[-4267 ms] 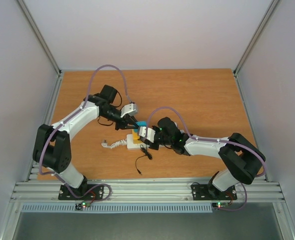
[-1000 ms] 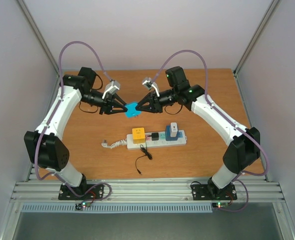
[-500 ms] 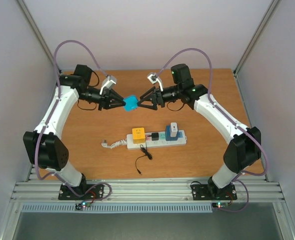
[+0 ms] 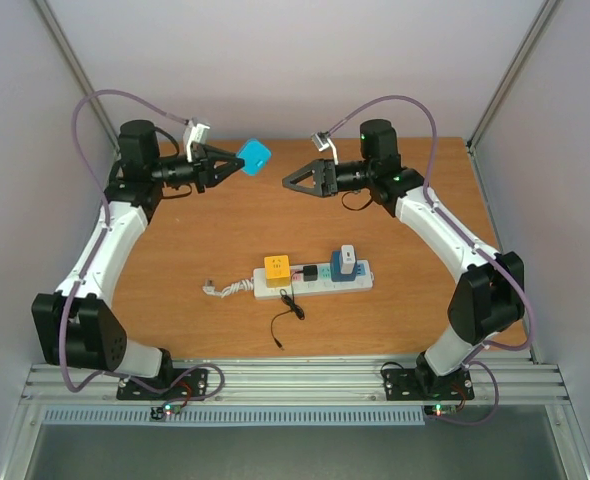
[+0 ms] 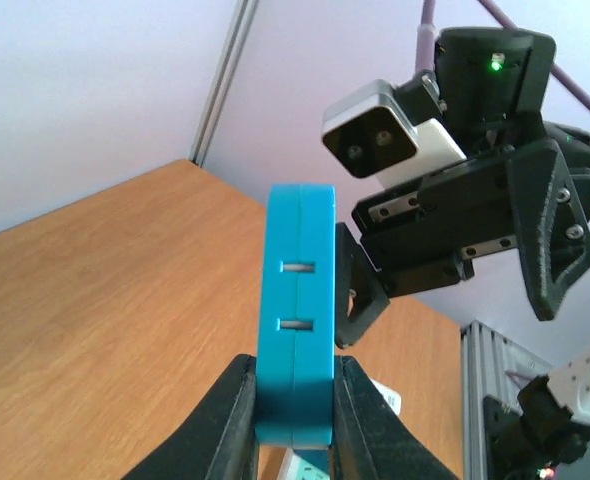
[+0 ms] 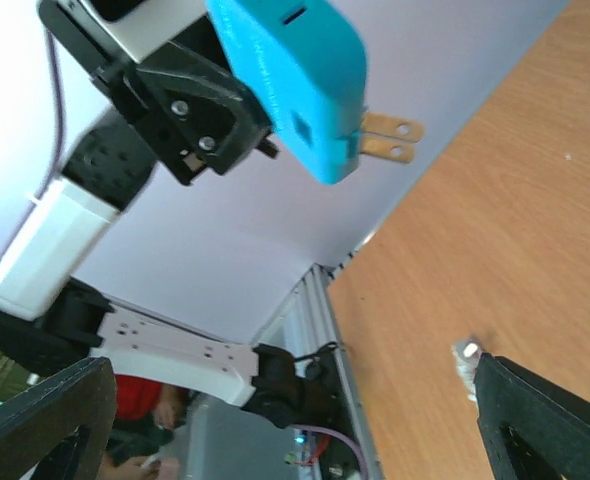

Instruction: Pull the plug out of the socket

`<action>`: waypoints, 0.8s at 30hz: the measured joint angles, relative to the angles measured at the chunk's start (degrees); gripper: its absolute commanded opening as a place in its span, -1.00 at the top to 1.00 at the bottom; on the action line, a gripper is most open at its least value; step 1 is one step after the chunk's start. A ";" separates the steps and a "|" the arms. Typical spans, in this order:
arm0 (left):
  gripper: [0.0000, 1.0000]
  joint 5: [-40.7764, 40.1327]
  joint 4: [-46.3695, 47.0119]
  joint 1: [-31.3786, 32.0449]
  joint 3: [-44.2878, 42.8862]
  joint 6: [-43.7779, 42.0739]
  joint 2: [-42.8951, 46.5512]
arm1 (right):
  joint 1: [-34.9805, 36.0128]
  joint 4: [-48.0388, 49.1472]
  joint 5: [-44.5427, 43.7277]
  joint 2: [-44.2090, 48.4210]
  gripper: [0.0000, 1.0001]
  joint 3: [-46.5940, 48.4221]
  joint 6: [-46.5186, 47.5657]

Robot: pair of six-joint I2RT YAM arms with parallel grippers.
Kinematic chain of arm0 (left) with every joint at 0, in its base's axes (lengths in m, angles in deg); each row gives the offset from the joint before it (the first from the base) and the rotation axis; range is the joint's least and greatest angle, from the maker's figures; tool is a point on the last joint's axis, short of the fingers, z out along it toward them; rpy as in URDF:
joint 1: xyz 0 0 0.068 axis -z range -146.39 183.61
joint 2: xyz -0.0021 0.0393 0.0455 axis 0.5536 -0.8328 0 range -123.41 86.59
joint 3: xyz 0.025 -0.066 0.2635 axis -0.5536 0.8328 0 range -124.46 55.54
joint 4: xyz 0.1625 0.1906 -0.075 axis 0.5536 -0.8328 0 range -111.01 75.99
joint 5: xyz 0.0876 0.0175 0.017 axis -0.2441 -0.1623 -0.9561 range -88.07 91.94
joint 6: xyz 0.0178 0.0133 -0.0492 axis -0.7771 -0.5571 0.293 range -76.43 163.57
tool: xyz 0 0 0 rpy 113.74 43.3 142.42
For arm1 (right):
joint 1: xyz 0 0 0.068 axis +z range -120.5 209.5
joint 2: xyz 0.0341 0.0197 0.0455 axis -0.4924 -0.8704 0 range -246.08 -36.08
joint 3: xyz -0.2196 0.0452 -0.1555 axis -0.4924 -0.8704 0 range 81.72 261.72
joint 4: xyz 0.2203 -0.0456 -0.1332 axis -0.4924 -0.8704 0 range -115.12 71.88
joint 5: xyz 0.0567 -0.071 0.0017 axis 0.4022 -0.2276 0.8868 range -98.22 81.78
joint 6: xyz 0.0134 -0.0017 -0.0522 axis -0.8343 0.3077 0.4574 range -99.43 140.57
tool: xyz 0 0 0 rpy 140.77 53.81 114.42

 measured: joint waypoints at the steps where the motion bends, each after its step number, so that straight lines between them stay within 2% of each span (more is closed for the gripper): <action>1: 0.99 -0.22 3.23 0.00 0.87 2.80 0.09 | 0.00 1.51 0.68 -0.07 -0.97 -0.04 -2.01; 5: 0.99 -1.03 12.39 0.46 4.42 12.28 0.11 | -0.09 7.21 2.47 -0.85 -0.97 -0.31 -8.94; 9: 0.99 -1.84 16.28 2.21 5.68 16.87 0.13 | -0.11 12.76 3.28 -1.77 -0.97 -1.16 -14.95; 15: 0.99 -2.36 19.74 4.74 6.75 19.78 0.85 | -0.11 19.76 3.89 -2.62 -0.97 -1.95 -22.14; 24: 0.99 -3.32 19.82 6.32 7.89 19.56 1.29 | -0.11 25.46 4.83 -2.86 -0.96 -1.95 -27.41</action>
